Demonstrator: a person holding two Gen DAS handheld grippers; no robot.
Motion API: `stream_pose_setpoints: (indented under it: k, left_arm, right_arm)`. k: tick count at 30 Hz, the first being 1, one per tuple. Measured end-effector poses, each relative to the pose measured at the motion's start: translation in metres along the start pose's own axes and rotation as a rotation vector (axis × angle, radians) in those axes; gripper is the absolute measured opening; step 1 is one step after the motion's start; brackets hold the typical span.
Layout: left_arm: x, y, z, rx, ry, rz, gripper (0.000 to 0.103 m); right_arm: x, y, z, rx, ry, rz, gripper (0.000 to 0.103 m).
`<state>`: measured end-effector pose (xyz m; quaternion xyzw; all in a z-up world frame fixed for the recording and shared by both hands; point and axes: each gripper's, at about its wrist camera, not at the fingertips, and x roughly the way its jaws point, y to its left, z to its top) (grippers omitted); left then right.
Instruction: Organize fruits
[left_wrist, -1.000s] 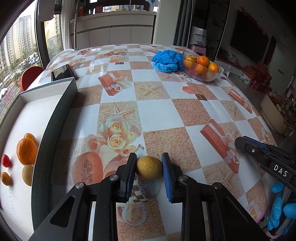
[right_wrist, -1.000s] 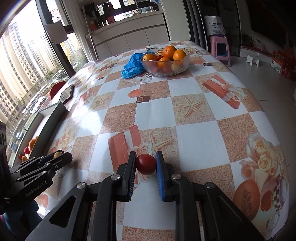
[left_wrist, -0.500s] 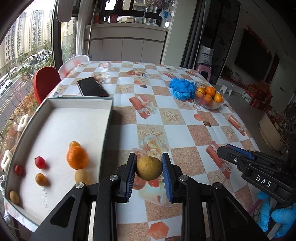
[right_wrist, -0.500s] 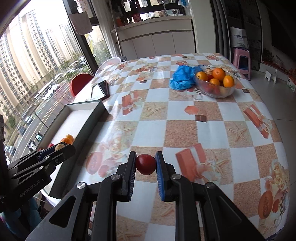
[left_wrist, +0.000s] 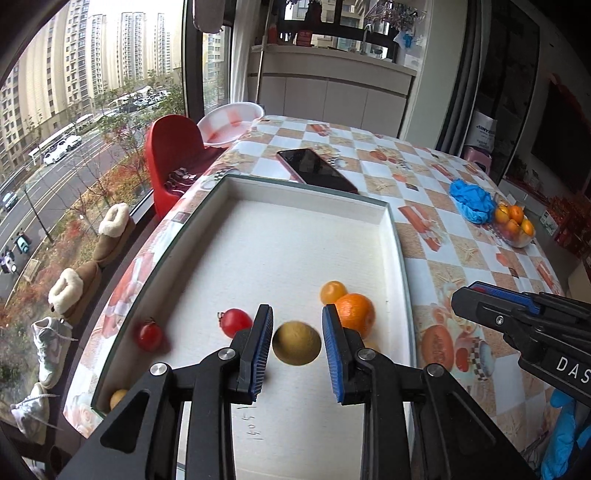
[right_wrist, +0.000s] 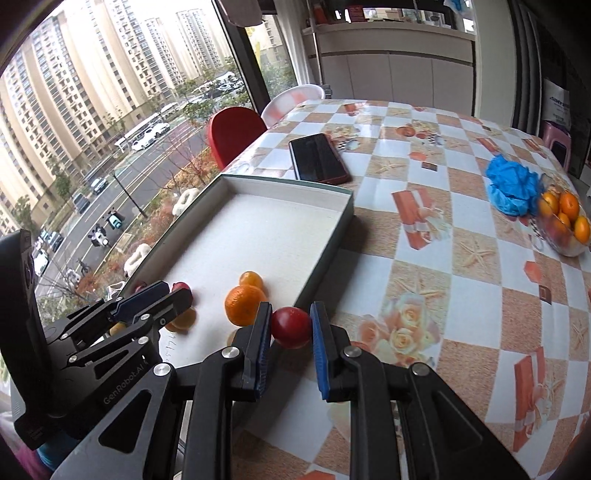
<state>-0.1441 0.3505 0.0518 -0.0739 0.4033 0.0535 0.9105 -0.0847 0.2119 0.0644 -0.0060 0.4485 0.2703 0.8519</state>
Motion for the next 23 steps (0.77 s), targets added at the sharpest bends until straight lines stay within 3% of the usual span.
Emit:
stream_pose_setpoints:
  k: [4,5,6,7,8,10,11,12,13,14,18,23]
  left_arm:
    - [0.009,0.012,-0.001,-0.004,0.019,0.022,0.030]
    - [0.010,0.014,-0.002,-0.003,0.021,0.028,0.042]
    - [0.010,0.015,-0.002,-0.008,0.018,0.032,0.062]
    - [0.009,0.018,-0.004,-0.022,0.002,0.071,0.079]
    - [0.007,0.021,-0.005,-0.033,-0.013,0.100,0.084]
    - [0.006,0.028,-0.005,-0.048,-0.018,0.080,0.084]
    - [0.007,0.031,-0.005,-0.065,-0.012,0.063,0.085]
    - [0.008,0.036,-0.004,-0.084,-0.003,0.061,0.089]
    - [0.011,0.039,-0.003,-0.105,0.014,0.097,0.103]
    - [0.013,0.043,-0.002,-0.118,0.027,0.132,0.103]
    - [0.018,0.047,-0.003,-0.115,0.073,0.141,0.103]
    - [0.006,0.042,-0.008,-0.081,0.025,0.114,0.103]
  right_arm:
    - [0.023,0.019,0.008,-0.048,0.051,0.003,0.024]
    - [0.027,0.022,0.010,-0.057,0.064,0.000,0.026]
    - [0.029,0.023,0.010,-0.064,0.072,-0.012,0.029]
    - [0.030,0.024,0.012,-0.068,0.074,-0.030,0.039]
    - [0.029,0.023,0.012,-0.069,0.075,-0.045,0.045]
    - [0.026,0.021,0.014,-0.065,0.068,-0.071,0.069]
    - [0.025,0.019,0.014,-0.064,0.063,-0.082,0.072]
    - [0.023,0.017,0.015,-0.063,0.060,-0.093,0.075]
    - [0.022,0.016,0.016,-0.061,0.063,-0.103,0.080]
    - [0.021,0.015,0.016,-0.060,0.067,-0.109,0.081]
    - [0.024,0.018,0.018,-0.077,0.085,-0.127,0.082]
    - [0.027,0.024,0.016,-0.104,0.099,-0.142,0.085]
